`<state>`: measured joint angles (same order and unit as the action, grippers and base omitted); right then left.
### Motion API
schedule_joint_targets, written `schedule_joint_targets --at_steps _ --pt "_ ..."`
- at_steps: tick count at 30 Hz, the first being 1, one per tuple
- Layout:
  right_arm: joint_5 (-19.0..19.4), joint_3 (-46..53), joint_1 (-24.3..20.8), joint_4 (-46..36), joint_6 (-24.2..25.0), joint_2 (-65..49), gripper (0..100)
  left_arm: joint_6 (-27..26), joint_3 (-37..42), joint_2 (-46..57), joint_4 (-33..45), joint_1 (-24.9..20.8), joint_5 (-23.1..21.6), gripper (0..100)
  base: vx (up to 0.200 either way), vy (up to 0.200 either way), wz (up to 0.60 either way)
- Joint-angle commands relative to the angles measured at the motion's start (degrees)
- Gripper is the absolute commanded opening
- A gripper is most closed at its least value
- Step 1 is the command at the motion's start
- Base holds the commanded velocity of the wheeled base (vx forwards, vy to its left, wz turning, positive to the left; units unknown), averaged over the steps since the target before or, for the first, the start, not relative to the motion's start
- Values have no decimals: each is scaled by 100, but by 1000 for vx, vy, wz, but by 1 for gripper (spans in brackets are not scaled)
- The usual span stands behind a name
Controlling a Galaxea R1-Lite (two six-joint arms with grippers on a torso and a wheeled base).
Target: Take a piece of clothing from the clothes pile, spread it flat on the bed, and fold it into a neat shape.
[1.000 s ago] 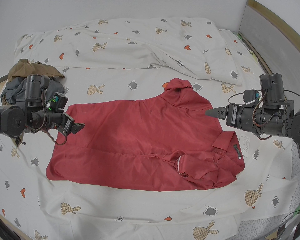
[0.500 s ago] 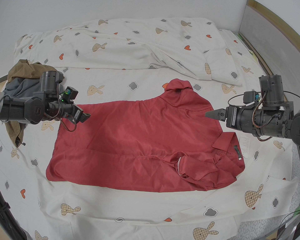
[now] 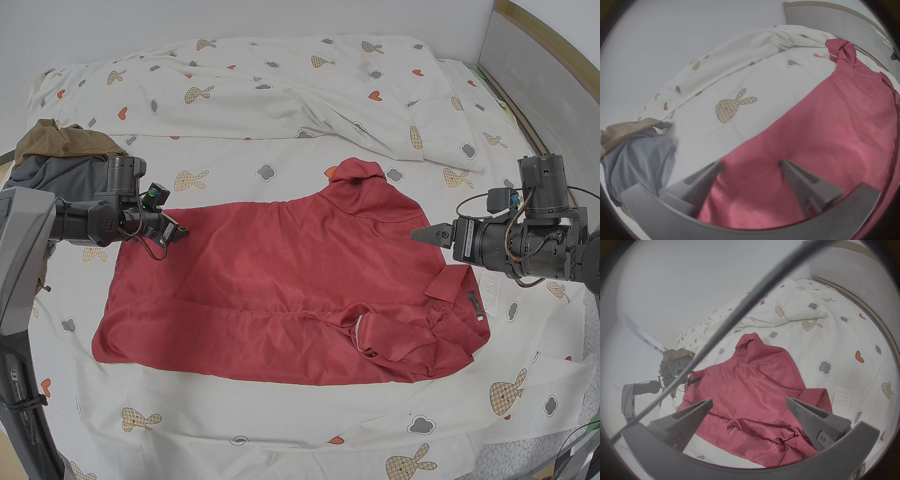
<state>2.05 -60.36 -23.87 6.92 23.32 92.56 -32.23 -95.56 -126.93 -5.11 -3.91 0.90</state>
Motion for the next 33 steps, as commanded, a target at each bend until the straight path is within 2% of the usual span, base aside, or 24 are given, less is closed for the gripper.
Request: schedule_joint_targets --at_steps 1,17,27,33 --pt "-3 33 -4 2 -3 -37 100 6 -323 -684 1 66 -2 0 0 0 0" --pt "-3 -11 -12 11 -21 34 100 33 -173 -78 -8 57 6 0 0 0 0" --pt "-20 -389 -136 46 -47 517 100 33 1145 836 -975 -136 33 0 0 0 0" --pt "-64 -1048 -83 547 -73 1458 100 42 1699 1056 -1168 -171 42 0 0 0 0"
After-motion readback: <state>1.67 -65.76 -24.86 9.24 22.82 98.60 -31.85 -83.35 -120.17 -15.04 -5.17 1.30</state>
